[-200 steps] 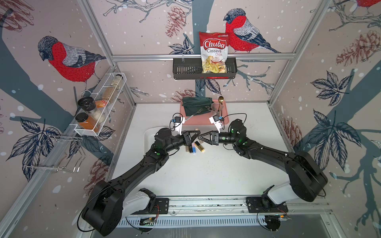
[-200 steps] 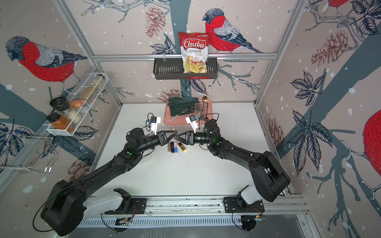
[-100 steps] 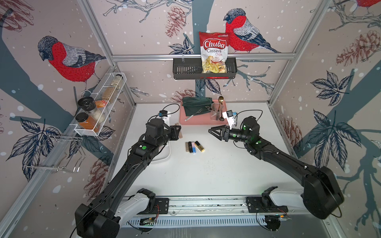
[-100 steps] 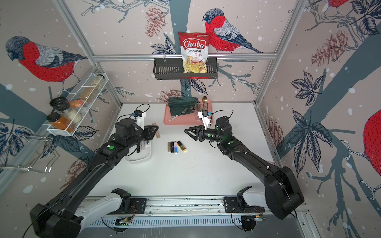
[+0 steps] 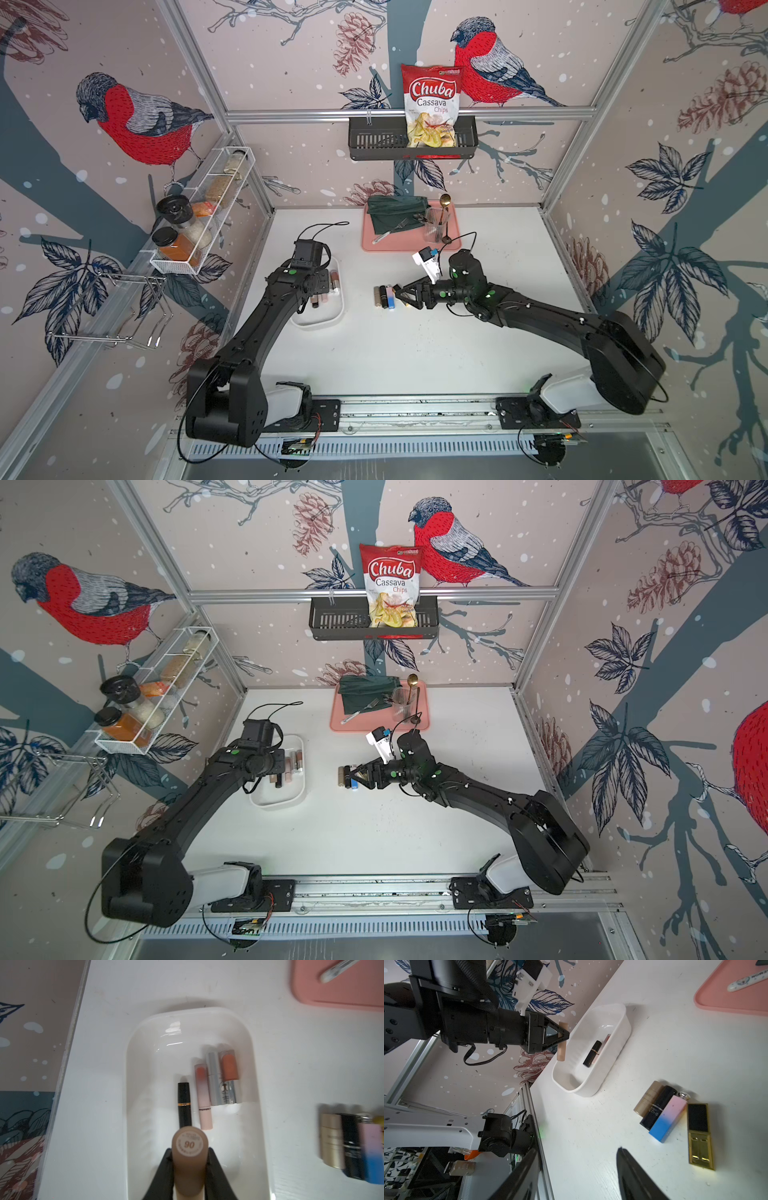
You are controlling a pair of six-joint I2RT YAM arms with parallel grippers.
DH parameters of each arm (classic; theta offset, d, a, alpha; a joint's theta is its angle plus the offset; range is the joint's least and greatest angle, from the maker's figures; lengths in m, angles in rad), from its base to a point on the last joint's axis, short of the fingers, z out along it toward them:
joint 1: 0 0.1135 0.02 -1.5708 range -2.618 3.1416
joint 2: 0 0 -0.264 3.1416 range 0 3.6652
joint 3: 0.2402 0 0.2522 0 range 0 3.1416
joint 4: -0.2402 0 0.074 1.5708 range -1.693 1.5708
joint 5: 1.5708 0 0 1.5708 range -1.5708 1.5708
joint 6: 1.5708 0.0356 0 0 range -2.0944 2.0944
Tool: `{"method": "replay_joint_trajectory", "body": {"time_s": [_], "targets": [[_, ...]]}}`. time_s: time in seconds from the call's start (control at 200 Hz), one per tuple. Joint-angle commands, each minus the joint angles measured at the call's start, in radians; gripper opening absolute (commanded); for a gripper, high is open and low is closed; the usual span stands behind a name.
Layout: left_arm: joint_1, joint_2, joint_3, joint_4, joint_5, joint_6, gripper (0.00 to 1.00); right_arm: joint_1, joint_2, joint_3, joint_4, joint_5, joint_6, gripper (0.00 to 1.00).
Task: Put the lipstick into the storage box
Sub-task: Place the lipstick in the storage box.
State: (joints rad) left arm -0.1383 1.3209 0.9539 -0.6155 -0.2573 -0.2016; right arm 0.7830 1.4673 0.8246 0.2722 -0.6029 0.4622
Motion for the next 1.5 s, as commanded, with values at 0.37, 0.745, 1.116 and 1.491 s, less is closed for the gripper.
{"method": "replay_joint_trajectory", "body": {"time_s": [0.37, 0.745, 1.116, 1.491], "targets": [[0.067, 0.266, 0.030, 0.040, -0.082, 0.039, 0.16, 0.028, 0.040, 0.013, -0.016, 0.063, -0.039, 0.64], [0.121, 0.304, 0.029, 0.074, 0.024, 0.045, 0.41, 0.028, 0.035, 0.016, -0.036, 0.083, -0.040, 0.65], [0.134, 0.133, -0.019, 0.158, 0.249, 0.048, 0.47, 0.028, 0.000, 0.083, -0.298, 0.349, -0.146, 0.65], [0.135, -0.344, -0.272, 0.396, 0.862, -0.042, 0.53, 0.035, 0.156, 0.196, -0.509, 0.512, -0.258, 0.67]]}}
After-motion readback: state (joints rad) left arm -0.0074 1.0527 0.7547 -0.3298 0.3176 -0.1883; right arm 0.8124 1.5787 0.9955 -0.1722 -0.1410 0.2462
